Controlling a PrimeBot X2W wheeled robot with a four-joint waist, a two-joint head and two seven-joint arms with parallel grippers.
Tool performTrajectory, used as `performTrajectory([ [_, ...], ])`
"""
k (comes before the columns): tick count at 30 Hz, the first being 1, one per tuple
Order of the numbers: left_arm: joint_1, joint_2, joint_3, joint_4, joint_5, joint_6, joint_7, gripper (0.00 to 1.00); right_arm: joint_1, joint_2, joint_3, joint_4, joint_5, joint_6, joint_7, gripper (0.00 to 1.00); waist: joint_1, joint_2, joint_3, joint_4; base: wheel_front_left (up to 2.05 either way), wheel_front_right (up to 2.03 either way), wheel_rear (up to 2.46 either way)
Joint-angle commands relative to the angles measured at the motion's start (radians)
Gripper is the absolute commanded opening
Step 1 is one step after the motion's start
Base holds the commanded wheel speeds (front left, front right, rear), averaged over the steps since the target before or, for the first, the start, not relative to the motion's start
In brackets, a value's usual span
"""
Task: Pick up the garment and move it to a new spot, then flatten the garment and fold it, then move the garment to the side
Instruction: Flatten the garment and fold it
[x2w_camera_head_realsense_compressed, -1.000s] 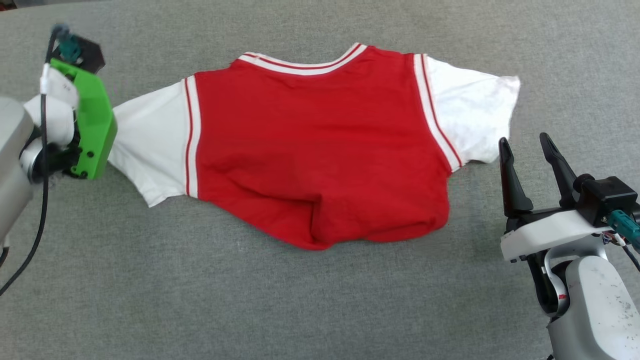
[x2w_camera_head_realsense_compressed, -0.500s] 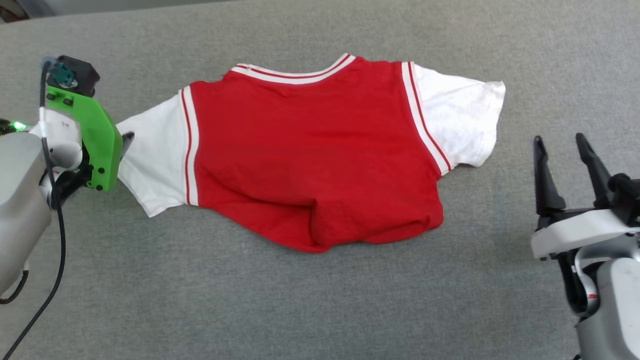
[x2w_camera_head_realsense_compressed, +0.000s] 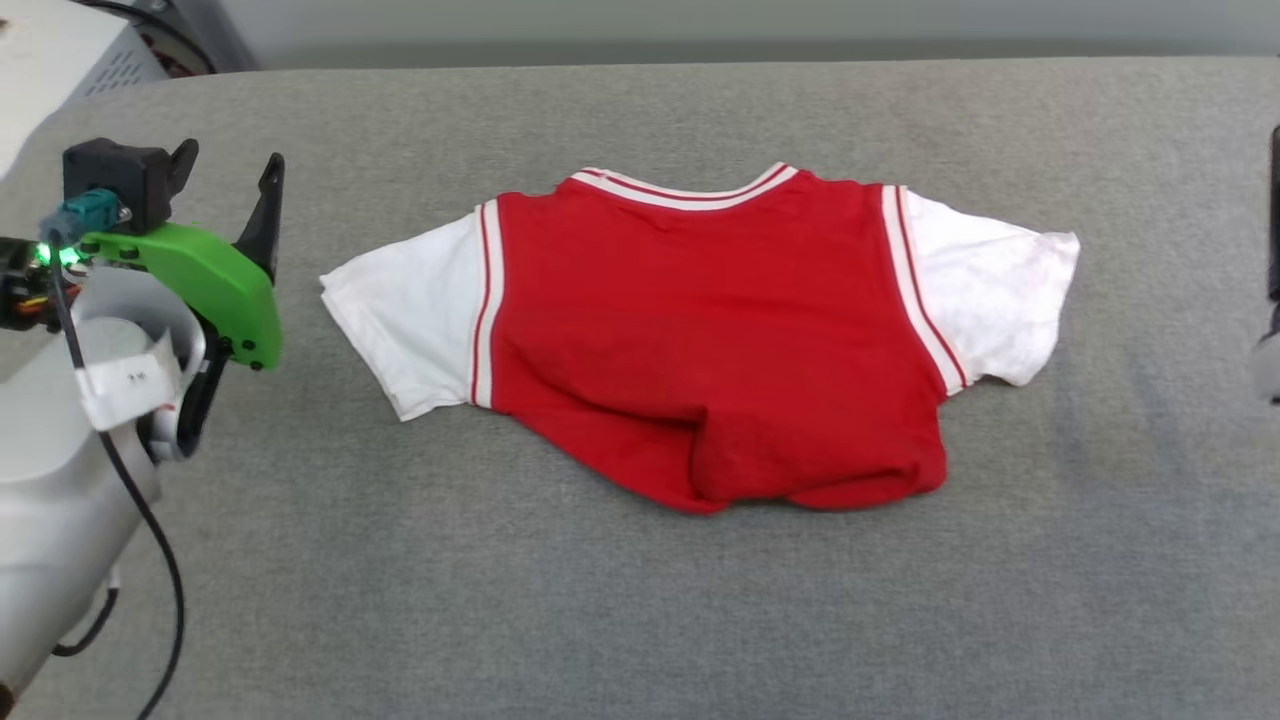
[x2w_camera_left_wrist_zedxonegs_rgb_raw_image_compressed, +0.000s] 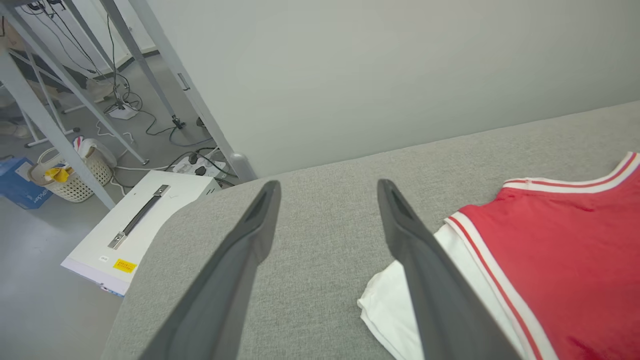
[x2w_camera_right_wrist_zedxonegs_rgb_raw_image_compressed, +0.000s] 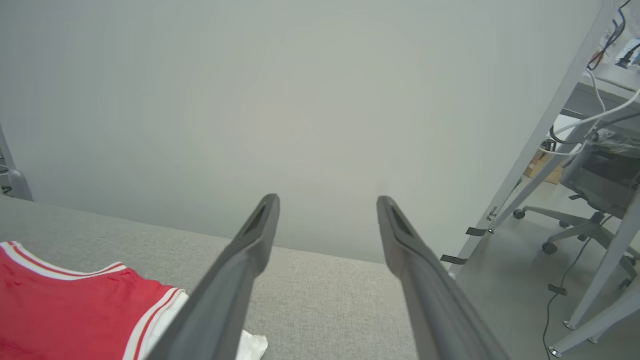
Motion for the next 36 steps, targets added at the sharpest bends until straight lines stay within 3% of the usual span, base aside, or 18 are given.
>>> performTrajectory([
  [1, 0.032, -0.007, 0.022, -0.031, 0.021, 0.028, -0.010, 1.00, -0.032, -0.024, 0.006, -0.001, 0.004, -0.001, 0.018, 1.00, 0.0000, 0.0051, -0.003, 0.033, 0.00, 0.00, 0.00],
  [8, 0.159, -0.017, 0.220, -0.277, 0.172, 0.161, -0.013, 1.00, -0.186, -0.170, 0.117, 0.063, 0.073, -0.001, 0.140, 1.00, 0.0000, 0.0051, 0.049, 0.076, 0.00, 0.00, 0.00],
  [15, 0.268, -0.057, 0.386, -0.424, 0.304, 0.206, -0.013, 1.00, -0.329, -0.298, 0.301, 0.203, 0.232, -0.001, 0.375, 1.00, 0.0000, 0.0051, 0.114, 0.102, 0.00, 0.00, 0.00],
  [19, 0.313, -0.096, 0.466, -0.476, 0.378, 0.202, -0.013, 1.00, -0.402, -0.386, 0.473, 0.259, 0.428, -0.001, 0.666, 1.00, 0.0000, 0.0051, 0.162, 0.118, 0.00, 0.00, 0.00],
  [23, 0.325, -0.127, 0.511, -0.487, 0.417, 0.182, -0.013, 1.00, -0.448, -0.425, 0.533, 0.294, 0.536, -0.001, 0.855, 1.00, 0.0000, 0.0051, 0.203, 0.130, 0.00, 0.00, 0.00],
  [31, 0.309, -0.180, 0.570, -0.465, 0.481, 0.129, -0.013, 1.00, -0.504, -0.409, 0.555, 0.342, 0.585, -0.001, 0.985, 1.00, 0.0000, 0.0051, 0.274, 0.152, 0.00, 0.00, 0.00],
  [36, 0.301, -0.210, 0.597, -0.443, 0.517, 0.104, -0.013, 1.00, -0.449, -0.378, 0.618, 0.370, 0.604, -0.001, 1.034, 1.00, 0.0000, 0.0051, 0.294, 0.158, 0.00, 0.00, 0.00],
])
